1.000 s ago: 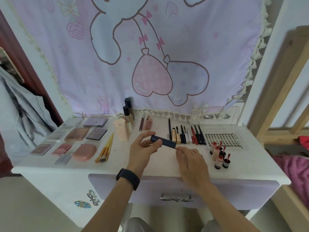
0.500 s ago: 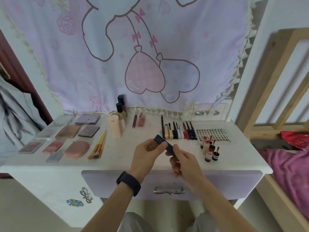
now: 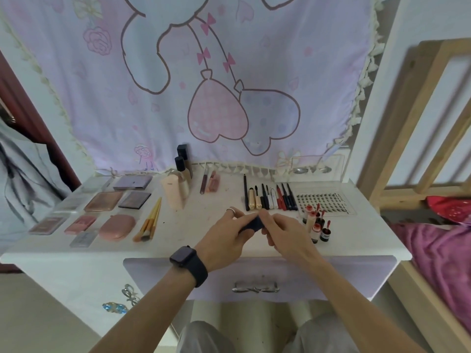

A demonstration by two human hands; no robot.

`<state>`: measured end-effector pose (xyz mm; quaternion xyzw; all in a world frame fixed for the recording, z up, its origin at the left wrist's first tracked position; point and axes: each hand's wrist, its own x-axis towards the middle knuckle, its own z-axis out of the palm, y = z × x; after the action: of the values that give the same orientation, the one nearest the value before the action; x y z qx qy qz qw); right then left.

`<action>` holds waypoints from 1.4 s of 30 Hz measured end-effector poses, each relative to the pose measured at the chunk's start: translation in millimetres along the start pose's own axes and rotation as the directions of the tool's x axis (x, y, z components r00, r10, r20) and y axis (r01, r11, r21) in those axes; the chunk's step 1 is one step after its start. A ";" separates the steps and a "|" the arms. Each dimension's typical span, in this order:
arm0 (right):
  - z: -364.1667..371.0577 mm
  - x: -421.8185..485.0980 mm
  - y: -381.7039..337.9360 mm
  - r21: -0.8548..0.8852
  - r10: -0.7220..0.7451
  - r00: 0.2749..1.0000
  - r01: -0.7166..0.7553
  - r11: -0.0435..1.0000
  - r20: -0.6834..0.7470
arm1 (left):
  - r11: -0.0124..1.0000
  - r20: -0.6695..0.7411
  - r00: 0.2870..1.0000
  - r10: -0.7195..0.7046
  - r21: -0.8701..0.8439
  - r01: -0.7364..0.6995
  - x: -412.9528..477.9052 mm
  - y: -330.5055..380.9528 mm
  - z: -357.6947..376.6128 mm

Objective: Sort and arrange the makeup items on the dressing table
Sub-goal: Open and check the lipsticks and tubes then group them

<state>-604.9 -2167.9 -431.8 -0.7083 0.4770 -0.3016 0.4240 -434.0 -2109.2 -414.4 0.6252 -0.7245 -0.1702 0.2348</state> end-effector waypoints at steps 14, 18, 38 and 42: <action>8.7 -2.1 0.5 0.268 0.137 0.986 -0.157 0.951 0.090 | 1.000 -0.091 0.996 -0.008 -0.025 0.006 -13.8 -5.8 -1.0; -11.1 1.3 1.6 0.364 0.118 0.993 -0.101 0.926 -0.023 | 0.952 -0.168 0.976 -0.141 -0.292 0.087 -23.1 -26.4 -11.8; -10.1 -33.0 5.8 0.700 0.023 0.989 -0.118 0.705 0.143 | 0.627 -0.063 0.935 -0.350 -0.757 0.184 -16.3 -17.7 5.0; -44.8 -44.2 16.5 0.708 -0.004 0.991 -0.094 0.700 0.135 | 0.667 -0.071 0.947 -0.312 -0.727 0.165 5.0 -0.8 12.5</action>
<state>-665.1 -2143.8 -427.0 -0.4950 0.3127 -0.4068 0.7013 -440.8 -2114.8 -424.6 0.5883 -0.4875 -0.4059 0.5016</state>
